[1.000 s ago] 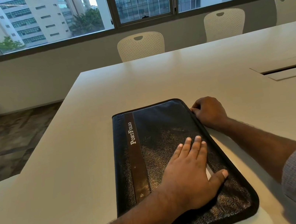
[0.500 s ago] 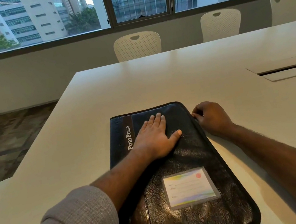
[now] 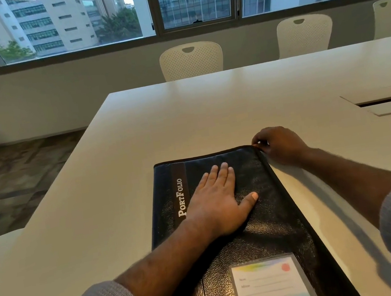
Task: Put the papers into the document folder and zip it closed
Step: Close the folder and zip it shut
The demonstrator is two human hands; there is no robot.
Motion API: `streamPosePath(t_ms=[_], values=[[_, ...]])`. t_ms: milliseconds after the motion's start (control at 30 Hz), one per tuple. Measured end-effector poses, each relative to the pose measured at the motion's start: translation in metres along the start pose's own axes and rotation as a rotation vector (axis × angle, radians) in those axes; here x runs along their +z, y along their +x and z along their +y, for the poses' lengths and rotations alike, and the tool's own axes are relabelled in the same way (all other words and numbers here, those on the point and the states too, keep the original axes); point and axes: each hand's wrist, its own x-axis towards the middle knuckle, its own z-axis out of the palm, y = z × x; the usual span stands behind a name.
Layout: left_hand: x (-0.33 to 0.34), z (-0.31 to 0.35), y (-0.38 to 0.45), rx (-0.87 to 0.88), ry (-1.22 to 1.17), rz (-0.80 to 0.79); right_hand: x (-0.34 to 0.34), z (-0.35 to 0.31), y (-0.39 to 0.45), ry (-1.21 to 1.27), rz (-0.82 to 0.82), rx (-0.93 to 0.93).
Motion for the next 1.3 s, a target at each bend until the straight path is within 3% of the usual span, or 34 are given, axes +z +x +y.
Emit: streamPosePath(t_ms=[267, 433, 733, 1000, 1300], values=[[0.001, 0.0, 0.0, 0.009, 0.006, 0.012, -0.02, -0.002, 0.044, -0.307, -0.278, -0.324], [0.001, -0.001, -0.001, 0.01, -0.004, 0.017, -0.023, -0.004, 0.048, -0.395, -0.262, -0.452], [0.001, -0.001, 0.0, 0.014, -0.016, 0.05, -0.004, 0.01, 0.009, -0.183, -0.017, -0.28], [0.002, 0.0, -0.002, 0.002, -0.043, 0.036, 0.0, 0.0, 0.024, -0.086, -0.075, -0.252], [-0.039, -0.009, 0.057, -0.012, -0.101, 0.333, 0.008, -0.004, 0.005, 0.36, 0.086, -0.001]])
